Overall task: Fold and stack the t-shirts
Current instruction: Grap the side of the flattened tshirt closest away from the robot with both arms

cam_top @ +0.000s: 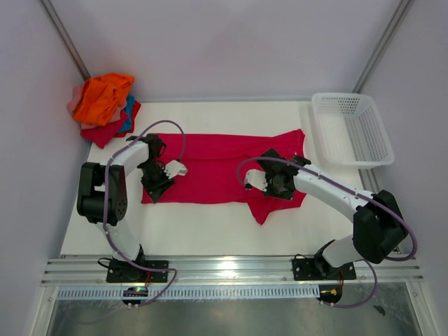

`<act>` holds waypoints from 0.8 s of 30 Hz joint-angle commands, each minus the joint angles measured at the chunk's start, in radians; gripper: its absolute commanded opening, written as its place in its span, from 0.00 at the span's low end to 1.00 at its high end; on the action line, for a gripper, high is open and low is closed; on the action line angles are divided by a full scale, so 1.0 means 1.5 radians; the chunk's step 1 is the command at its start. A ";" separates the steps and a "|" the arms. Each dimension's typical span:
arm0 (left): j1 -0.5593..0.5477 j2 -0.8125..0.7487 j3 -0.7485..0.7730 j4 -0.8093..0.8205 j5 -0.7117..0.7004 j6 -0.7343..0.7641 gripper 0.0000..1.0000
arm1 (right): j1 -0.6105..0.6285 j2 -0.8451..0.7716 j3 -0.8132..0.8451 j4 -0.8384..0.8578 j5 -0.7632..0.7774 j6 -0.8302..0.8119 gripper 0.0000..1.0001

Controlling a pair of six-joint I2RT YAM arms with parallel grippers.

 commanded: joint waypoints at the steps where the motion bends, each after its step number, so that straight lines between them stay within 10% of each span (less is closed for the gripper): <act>1: -0.001 0.004 0.014 -0.009 0.023 0.006 0.42 | 0.000 0.000 0.013 0.001 -0.005 0.008 0.03; 24: -0.001 0.052 0.012 0.019 0.036 -0.019 0.37 | -0.001 0.000 0.017 -0.007 -0.006 0.009 0.03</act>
